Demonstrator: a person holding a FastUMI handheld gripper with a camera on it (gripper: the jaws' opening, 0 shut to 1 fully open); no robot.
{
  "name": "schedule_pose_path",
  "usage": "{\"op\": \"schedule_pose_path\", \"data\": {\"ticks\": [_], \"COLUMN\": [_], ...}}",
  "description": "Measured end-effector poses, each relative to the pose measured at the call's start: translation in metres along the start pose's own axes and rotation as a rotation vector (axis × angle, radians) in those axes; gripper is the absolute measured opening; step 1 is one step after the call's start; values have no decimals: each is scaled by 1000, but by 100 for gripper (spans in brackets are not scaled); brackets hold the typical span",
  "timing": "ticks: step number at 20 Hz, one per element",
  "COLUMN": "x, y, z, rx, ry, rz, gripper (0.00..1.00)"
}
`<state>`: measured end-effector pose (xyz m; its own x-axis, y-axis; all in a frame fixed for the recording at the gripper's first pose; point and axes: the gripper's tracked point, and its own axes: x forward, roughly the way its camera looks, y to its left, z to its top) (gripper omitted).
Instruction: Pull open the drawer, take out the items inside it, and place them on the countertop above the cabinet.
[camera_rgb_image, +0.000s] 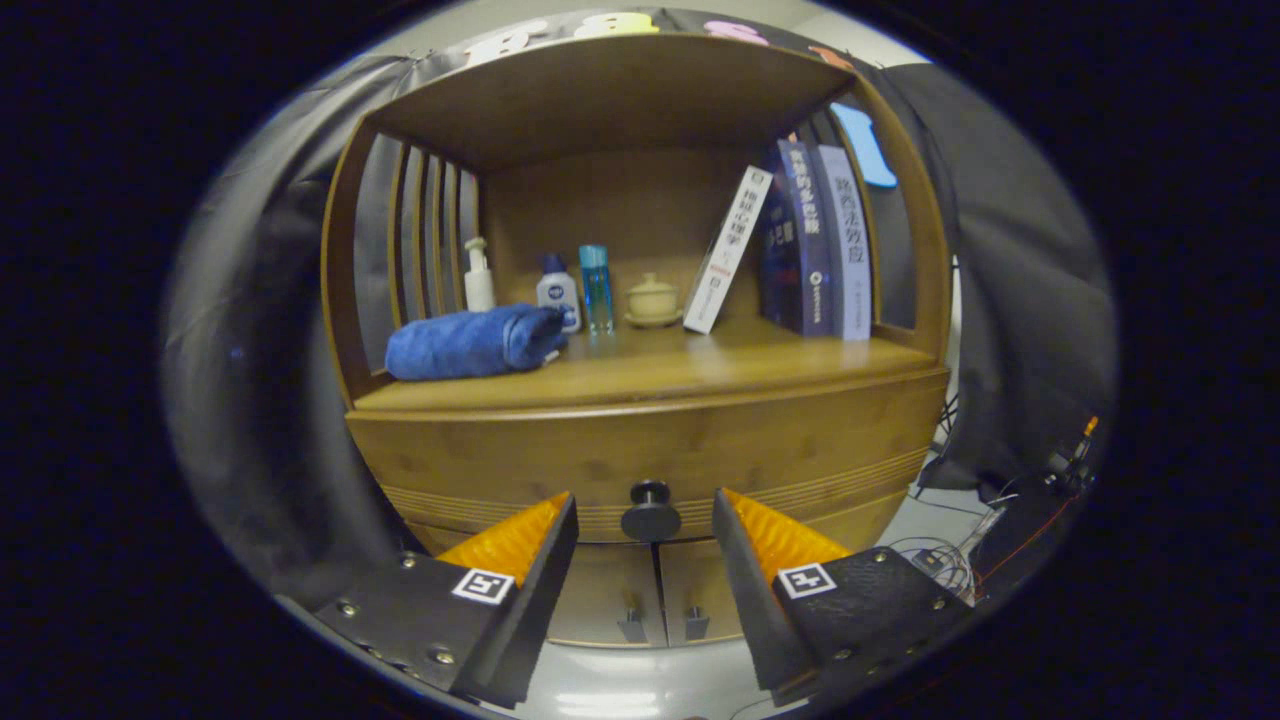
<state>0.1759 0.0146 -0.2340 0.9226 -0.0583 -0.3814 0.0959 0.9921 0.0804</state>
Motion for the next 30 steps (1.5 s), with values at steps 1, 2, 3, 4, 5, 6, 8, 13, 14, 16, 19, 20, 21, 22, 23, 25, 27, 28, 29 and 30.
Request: {"op": "schedule_pose_path", "data": {"ticks": [1,2,3,4,5,6,8,13,14,16,19,20,21,22,23,25,27,28,29,30], "x": [8,20,29,37,43,44,48,58,61,58,60,58,57,57,54,48,38,32,26,19], "y": [-5,-4,0,3,2,3,-1,2,0,3,2,3,3,5,3,4,3,4,4,4], "z": [-6,-10,-12,-17,-20,-22,-23,-22,-21,-22,-22,-23,-23,-26,-25,-26,-28,-30,-32,-34], "rx": [-13,-15,-6,-1,4,10,28,47,49,62,60,60,61,68,70,86,96,97,97,93], "ry": [19,29,43,56,65,68,62,58,49,43,46,53,56,49,50,49,47,48,51,51], "rz": [-11,-3,13,24,28,30,17,43,43,53,58,56,54,54,57,52,46,43,40,35], "gripper": [75,68,69,69,69,69,69,49,49,41,35,35,35,35,35,29,29,29,29,29]}}
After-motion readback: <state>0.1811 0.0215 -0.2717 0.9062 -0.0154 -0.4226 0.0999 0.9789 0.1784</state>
